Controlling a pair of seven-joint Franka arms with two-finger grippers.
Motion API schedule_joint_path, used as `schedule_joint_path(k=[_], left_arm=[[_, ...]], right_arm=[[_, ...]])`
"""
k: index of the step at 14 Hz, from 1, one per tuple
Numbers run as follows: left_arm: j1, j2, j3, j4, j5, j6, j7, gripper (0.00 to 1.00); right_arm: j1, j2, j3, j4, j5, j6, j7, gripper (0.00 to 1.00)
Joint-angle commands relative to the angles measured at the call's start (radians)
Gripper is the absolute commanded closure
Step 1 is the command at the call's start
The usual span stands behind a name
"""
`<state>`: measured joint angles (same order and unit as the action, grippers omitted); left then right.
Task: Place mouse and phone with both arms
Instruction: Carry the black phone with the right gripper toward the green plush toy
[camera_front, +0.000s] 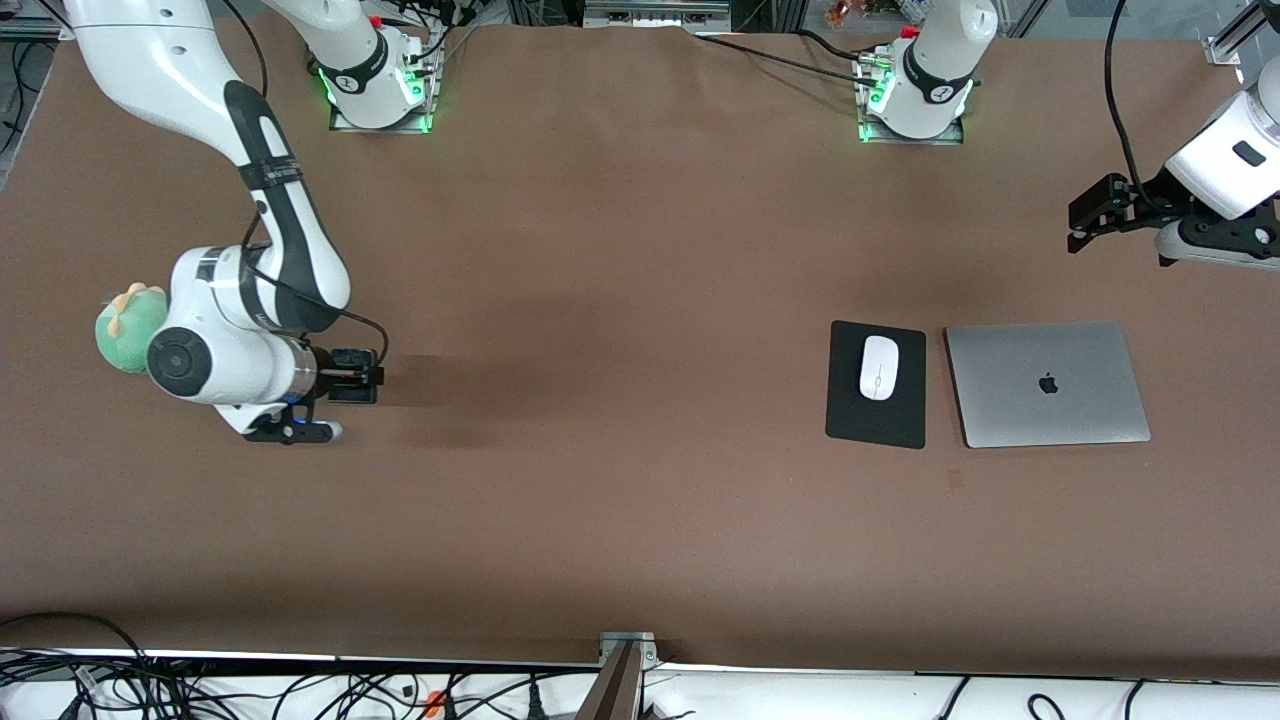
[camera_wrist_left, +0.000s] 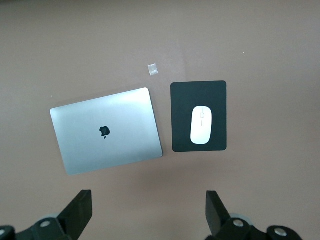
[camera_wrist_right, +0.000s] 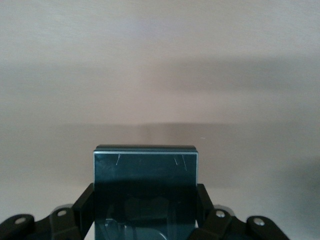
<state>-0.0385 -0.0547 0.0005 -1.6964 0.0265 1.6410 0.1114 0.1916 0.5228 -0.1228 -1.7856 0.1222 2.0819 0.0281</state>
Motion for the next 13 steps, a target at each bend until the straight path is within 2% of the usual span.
schedule_joint_path(k=[1,3,8,13], left_arm=[[-0.009,-0.017,0.009,-0.011,-0.014,-0.023,0.014,0.0],[-0.009,-0.016,0.009,-0.002,-0.016,-0.026,0.014,0.0],[-0.017,-0.013,-0.001,0.006,-0.011,-0.029,0.013,0.0],[-0.017,-0.013,-0.001,0.006,-0.011,-0.032,0.014,0.0]], right_arm=[[-0.006,-0.058,-0.053,-0.13,-0.006,0.123,-0.068,0.78],[-0.008,-0.061,-0.095,-0.205,-0.006,0.249,-0.117,0.78],[-0.011,-0.069,-0.14,-0.317,-0.003,0.41,-0.204,0.79],[-0.018,-0.104,-0.153,-0.386,-0.001,0.437,-0.226,0.78]])
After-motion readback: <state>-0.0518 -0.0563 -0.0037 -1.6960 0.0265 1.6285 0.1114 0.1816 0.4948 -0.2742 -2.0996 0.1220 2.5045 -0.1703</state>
